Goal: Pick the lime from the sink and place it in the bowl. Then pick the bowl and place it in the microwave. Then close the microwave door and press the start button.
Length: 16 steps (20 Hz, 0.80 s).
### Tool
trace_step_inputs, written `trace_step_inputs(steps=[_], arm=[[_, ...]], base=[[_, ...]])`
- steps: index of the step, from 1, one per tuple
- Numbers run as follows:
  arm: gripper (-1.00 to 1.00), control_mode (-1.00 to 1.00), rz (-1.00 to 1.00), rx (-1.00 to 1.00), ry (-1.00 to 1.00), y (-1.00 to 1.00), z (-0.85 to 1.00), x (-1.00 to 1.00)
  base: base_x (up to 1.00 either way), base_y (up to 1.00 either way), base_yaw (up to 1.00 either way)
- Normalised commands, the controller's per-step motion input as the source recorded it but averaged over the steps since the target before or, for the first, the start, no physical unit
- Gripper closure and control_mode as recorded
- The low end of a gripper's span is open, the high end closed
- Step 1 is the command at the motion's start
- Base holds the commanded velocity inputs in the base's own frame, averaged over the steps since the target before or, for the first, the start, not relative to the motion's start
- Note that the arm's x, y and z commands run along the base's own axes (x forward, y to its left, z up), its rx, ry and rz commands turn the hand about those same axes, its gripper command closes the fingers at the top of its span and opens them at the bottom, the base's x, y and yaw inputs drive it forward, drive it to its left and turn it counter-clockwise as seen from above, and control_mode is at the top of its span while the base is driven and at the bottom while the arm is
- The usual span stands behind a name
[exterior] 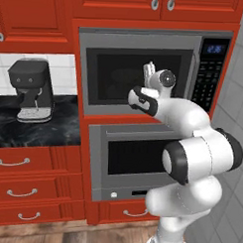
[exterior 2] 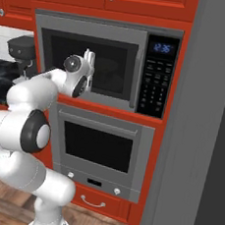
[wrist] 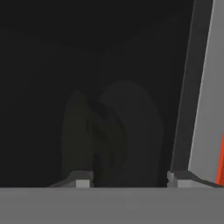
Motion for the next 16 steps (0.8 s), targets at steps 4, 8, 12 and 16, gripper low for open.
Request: trace_step_inputs(steps=[4, 8, 12, 16], arm=[[-1.0, -1.0, -0.03, 0.05, -0.15, -0.18, 0.0, -0.51], [-1.0, -1.0, -0.06, 0.06, -0.14, -0.3, 0.0, -1.0], [-1.0, -1.0, -0.05, 0.13, -0.22, -0.7, 0.0, -0.97], [-1.0, -1.0, 0.0, 0.16, -0.16, -0.96, 0.0, -0.44]], base=[[0.0, 0.0, 0.0], [0.0, 0.0, 0.0], [0.0, 0.0, 0.0], [0.0, 0.0, 0.0]])
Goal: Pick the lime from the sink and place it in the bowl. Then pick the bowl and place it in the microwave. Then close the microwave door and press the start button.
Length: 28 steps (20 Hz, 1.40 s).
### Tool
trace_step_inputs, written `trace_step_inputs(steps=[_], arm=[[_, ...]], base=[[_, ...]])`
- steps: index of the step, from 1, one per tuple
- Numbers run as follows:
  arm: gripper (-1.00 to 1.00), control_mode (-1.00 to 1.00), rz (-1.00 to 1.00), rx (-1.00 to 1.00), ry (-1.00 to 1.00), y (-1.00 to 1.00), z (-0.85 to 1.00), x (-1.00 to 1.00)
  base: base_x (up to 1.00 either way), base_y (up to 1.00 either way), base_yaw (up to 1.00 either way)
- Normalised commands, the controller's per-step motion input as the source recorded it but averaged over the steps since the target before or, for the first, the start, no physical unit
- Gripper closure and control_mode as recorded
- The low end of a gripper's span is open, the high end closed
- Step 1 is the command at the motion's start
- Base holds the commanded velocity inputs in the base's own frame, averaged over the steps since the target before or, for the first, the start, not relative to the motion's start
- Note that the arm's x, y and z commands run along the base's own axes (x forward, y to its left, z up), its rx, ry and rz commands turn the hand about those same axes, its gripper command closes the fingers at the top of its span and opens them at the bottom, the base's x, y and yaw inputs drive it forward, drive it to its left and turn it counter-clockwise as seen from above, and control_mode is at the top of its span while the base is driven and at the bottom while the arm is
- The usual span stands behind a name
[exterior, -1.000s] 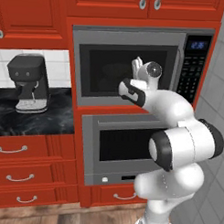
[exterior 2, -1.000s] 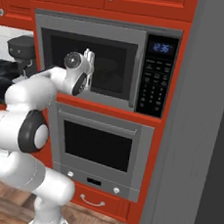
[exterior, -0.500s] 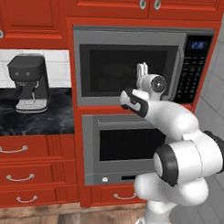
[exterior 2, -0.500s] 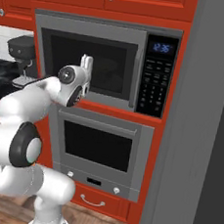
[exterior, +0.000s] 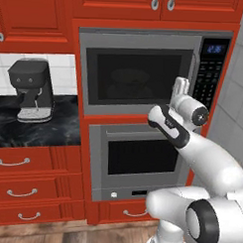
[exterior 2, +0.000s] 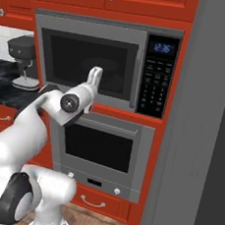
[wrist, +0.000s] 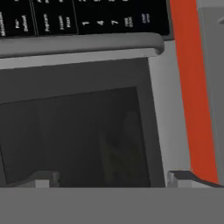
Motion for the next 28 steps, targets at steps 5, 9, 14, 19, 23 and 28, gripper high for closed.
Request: trace_step_inputs(steps=[5, 9, 14, 19, 23, 28], arm=[[-1.0, -1.0, 0.01, 0.14, -0.01, -0.98, 0.0, 0.0], [-1.0, -1.0, 0.01, 0.07, 0.0, -0.93, -0.06, 0.0], [-1.0, -1.0, 0.0, 0.03, 0.0, -0.84, -0.22, -0.02], [-1.0, -1.0, 0.0, 0.0, -0.07, -0.57, -0.15, -0.23], [-1.0, -1.0, -0.02, 0.0, -0.1, -0.27, -0.05, -0.37], [-1.0, -1.0, -0.02, -0.02, -0.09, 0.0, -0.23, -0.16]], base=[[0.0, 0.0, 0.0], [0.0, 0.0, 0.0], [0.0, 0.0, 0.0], [0.0, 0.0, 0.0], [0.0, 0.0, 0.0], [0.0, 0.0, 0.0]])
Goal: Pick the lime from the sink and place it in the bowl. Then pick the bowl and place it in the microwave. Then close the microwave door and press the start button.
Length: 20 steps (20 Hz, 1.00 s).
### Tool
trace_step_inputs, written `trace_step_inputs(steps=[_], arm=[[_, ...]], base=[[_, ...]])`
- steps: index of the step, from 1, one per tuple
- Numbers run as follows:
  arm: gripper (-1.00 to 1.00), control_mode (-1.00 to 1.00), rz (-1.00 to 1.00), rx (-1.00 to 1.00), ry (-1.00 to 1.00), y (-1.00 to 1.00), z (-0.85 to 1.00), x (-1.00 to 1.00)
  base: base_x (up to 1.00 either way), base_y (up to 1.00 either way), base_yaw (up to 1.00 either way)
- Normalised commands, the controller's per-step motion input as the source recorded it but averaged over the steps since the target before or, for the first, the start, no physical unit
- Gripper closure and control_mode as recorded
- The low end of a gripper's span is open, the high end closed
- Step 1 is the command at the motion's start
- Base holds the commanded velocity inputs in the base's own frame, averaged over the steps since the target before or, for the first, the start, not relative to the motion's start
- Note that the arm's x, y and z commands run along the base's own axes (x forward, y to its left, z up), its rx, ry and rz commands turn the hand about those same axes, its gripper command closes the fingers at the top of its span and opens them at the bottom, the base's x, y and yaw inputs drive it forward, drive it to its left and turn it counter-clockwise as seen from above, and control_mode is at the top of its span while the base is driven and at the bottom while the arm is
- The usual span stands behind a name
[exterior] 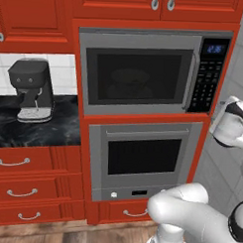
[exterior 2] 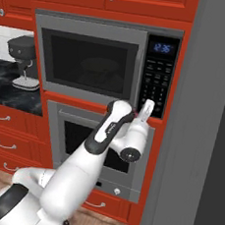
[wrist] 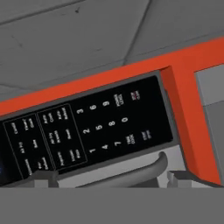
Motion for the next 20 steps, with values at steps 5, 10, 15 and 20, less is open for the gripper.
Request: trace_step_inputs(steps=[5, 10, 15, 20], arm=[[-1.0, -1.0, -0.02, -0.08, -0.06, 0.51, -0.14, -0.02], [1.0, -1.0, 0.0, -0.07, 0.0, 0.66, -0.03, 0.03], [1.0, -1.0, 0.0, -0.01, 0.0, 0.2, 0.0, 0.22], [1.0, -1.0, 0.0, 0.0, 0.0, -0.04, 0.0, 0.38]], base=[[0.0, 0.0, 0.0], [0.0, 0.0, 0.0], [0.0, 0.0, 0.0], [0.0, 0.0, 0.0]])
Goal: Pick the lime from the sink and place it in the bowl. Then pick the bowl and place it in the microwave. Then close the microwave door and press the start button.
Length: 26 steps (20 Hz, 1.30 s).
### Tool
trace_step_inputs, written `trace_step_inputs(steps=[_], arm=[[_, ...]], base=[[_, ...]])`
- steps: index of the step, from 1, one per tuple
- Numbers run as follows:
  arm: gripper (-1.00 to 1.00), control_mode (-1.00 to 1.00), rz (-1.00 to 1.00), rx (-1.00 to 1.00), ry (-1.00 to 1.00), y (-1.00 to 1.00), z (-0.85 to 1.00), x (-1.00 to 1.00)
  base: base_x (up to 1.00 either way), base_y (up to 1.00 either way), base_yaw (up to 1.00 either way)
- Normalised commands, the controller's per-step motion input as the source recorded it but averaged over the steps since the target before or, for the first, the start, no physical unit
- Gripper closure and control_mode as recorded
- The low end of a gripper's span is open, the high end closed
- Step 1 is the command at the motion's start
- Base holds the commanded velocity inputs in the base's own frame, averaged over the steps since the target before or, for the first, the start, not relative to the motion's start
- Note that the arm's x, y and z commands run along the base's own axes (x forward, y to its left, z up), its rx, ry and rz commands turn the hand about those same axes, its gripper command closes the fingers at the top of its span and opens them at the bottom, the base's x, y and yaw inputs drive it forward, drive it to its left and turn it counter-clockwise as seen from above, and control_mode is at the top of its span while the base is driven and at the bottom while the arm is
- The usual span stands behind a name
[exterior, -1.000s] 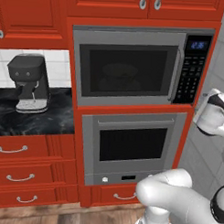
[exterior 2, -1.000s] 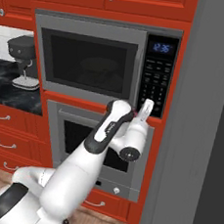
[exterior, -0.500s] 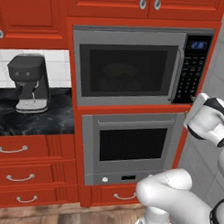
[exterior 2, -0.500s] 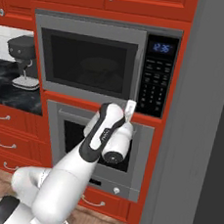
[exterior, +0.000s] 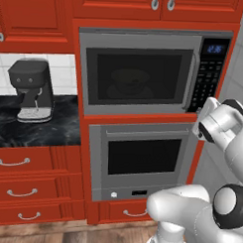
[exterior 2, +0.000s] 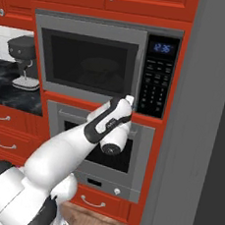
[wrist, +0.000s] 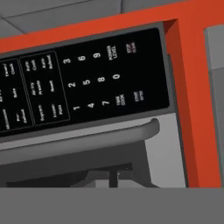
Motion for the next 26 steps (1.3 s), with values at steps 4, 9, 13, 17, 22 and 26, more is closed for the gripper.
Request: trace_step_inputs(steps=[4, 9, 13, 17, 22, 26], arm=[[1.0, -1.0, 0.0, 0.0, 0.0, -0.29, -0.09, 0.32], [1.0, -1.0, 0.0, 0.0, 0.0, -0.34, -0.08, 0.25], [1.0, -1.0, 0.0, 0.0, 0.0, -0.26, -0.02, 0.18], [1.0, -1.0, 0.01, 0.0, 0.0, -0.03, 0.0, 0.14], [1.0, -1.0, 0.03, 0.0, 0.0, 0.0, 0.0, 0.07], [1.0, -1.0, 0.02, 0.0, 0.0, -0.01, 0.0, 0.02]], base=[[0.0, 0.0, 0.0], [0.0, 0.0, 0.0], [0.0, 0.0, 0.0], [0.0, 0.0, 0.0], [0.0, 0.0, 0.0], [0.0, 0.0, 0.0]])
